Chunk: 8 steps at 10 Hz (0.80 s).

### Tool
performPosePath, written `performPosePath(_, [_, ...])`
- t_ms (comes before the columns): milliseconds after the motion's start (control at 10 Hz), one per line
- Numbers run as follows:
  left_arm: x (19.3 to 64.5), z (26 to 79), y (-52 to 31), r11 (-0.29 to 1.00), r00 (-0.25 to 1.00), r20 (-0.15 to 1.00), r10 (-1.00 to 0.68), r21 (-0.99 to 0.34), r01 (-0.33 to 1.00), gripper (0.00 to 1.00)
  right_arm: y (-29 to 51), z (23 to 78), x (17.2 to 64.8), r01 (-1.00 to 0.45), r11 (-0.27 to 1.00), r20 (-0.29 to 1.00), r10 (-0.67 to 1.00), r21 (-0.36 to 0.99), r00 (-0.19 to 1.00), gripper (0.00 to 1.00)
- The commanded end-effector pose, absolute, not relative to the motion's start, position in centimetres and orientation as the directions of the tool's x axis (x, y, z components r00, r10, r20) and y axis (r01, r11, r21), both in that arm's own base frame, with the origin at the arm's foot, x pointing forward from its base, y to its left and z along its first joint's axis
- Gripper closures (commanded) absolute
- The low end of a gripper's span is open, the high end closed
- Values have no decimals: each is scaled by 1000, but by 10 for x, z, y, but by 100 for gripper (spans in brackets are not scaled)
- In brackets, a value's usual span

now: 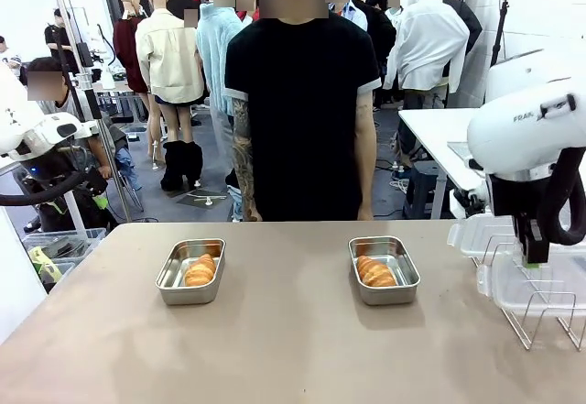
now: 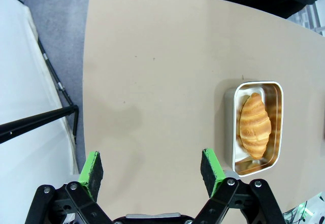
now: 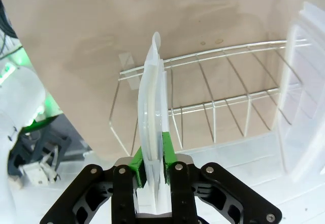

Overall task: Place the bread in airtight containers.
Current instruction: Release when the human grabs the Airtight Container lid.

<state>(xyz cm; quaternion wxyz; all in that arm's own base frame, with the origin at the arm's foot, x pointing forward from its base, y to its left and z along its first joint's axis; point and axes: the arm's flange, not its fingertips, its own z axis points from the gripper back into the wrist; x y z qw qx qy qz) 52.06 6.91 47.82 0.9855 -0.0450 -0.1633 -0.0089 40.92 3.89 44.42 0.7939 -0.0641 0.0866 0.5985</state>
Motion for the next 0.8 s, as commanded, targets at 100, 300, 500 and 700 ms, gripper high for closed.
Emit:
performPosePath(100, [519, 480, 70, 997, 947, 322, -9, -75, 35, 0, 65, 514, 373, -959, 266, -122, 953, -102, 277, 100])
performPosePath(300, [519, 480, 70, 997, 947, 322, -9, -75, 35, 0, 81, 549, 365, -963, 222, -98, 966, -150, 238, 100])
performPosePath(500, [519, 480, 70, 997, 947, 322, -9, -75, 35, 0, 99, 583, 367, -963, 77, -96, 990, -256, 105, 100])
performPosePath(700, [519, 480, 70, 997, 947, 322, -9, -75, 35, 0, 118, 607, 395, -918, -105, -104, 992, -384, -70, 100])
